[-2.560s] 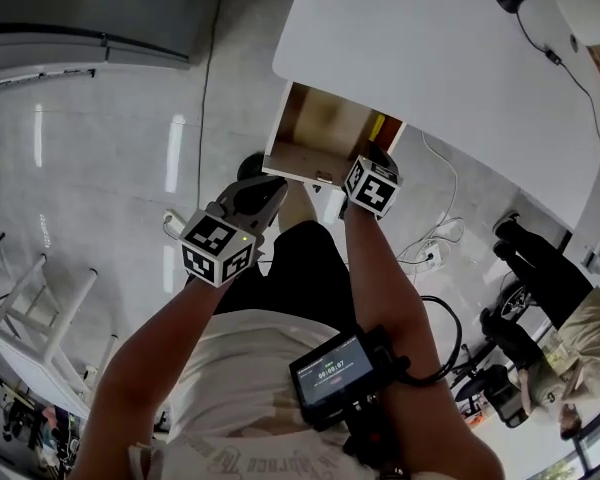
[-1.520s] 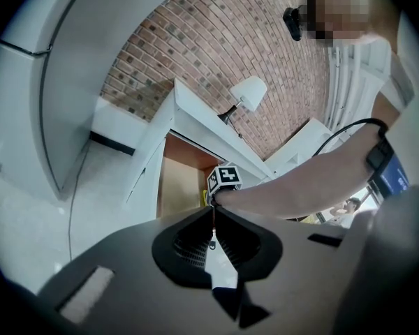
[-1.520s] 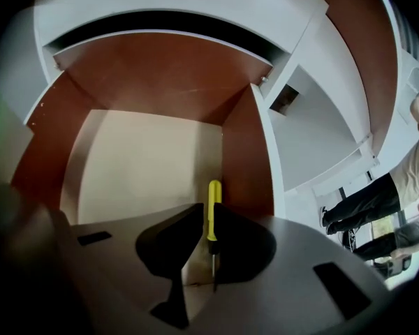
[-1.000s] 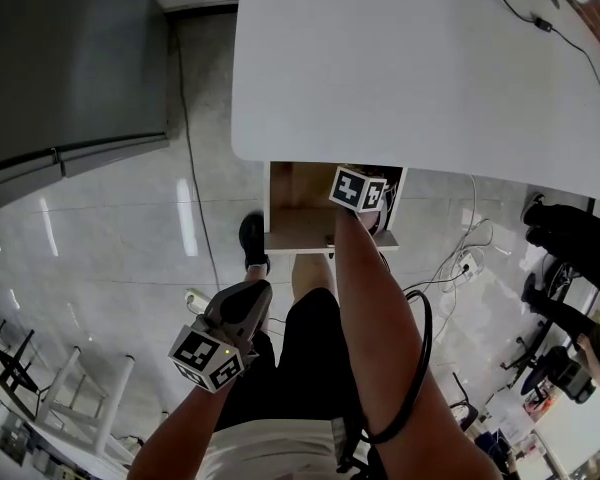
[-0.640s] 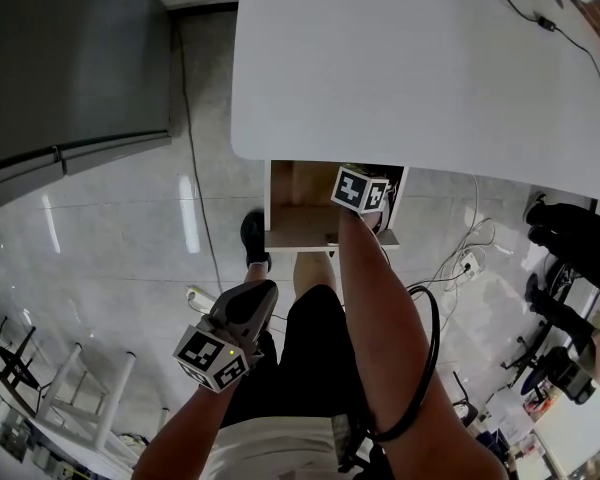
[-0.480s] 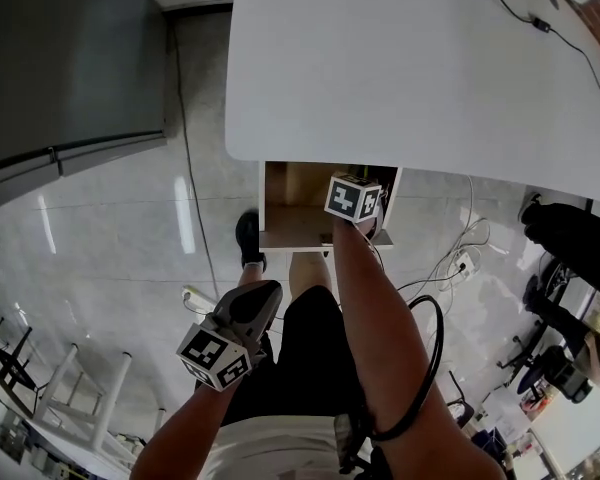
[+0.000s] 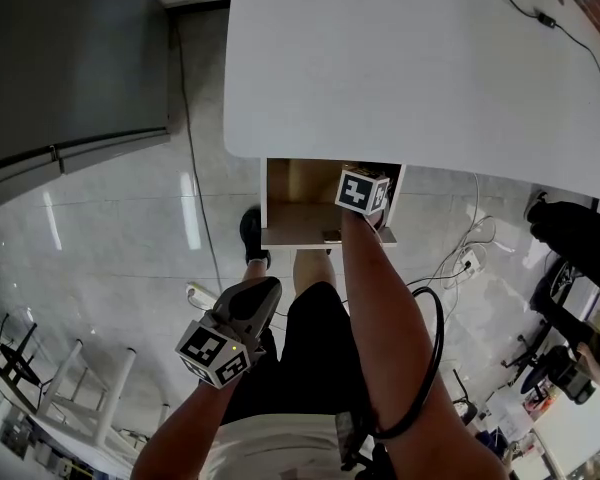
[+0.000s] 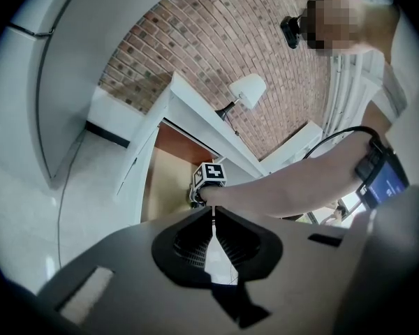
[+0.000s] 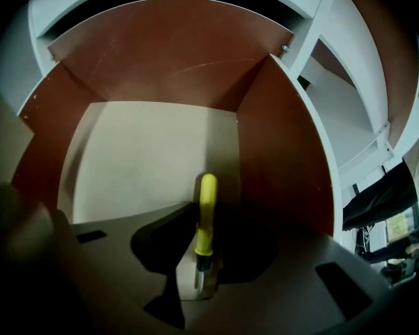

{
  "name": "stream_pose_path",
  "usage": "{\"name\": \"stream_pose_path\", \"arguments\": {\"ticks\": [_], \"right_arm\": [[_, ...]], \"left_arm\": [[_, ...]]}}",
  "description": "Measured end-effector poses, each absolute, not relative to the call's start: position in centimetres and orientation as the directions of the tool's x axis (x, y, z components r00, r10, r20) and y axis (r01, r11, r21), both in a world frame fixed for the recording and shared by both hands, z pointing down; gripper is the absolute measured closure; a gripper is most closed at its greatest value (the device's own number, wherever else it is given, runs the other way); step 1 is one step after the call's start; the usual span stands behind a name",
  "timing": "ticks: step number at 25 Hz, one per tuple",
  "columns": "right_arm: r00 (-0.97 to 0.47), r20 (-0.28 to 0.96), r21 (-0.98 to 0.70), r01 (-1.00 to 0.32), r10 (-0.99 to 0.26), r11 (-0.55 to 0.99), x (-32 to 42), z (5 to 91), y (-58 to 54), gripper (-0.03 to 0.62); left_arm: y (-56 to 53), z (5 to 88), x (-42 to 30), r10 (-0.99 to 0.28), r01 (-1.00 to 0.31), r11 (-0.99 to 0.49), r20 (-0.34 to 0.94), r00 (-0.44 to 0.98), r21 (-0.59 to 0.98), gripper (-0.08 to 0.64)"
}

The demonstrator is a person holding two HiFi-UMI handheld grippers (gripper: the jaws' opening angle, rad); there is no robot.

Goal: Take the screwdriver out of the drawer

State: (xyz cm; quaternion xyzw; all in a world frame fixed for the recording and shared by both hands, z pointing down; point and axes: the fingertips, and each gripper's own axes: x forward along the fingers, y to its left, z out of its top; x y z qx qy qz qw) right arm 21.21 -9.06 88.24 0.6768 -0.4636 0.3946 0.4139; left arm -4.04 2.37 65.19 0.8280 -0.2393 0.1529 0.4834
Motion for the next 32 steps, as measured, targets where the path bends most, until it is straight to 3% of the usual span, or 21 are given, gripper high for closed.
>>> {"name": "stream_pose_path", "arguments": {"ticks": [2, 18, 32], "right_arm": [[0.245, 0.920, 0.183, -0.959, -0.306, -0.219, 20.9, 88.3, -9.2, 0.529], [0.046, 0.926, -0.019, -0.985, -0.376, -0.169, 18.6, 86.2, -9.8, 0.531], [-0.090, 0.871, -0.118, -0.993, -0.483, -0.027, 16.5, 79.7, -9.4, 0.531]], "left_arm": [[2.2, 65.2, -4.0, -0.252, -0.547, -0.418, 0.486, 0.837, 0.725, 0.545], [1.1, 62.7, -3.3, -0.235, -0.528, -0.472, 0.476, 0.847, 0.706, 0.545], [-0.9, 58.7, -4.6, -0.244, -0.528, -0.554, 0.481, 0.842, 0.644, 0.546]]}}
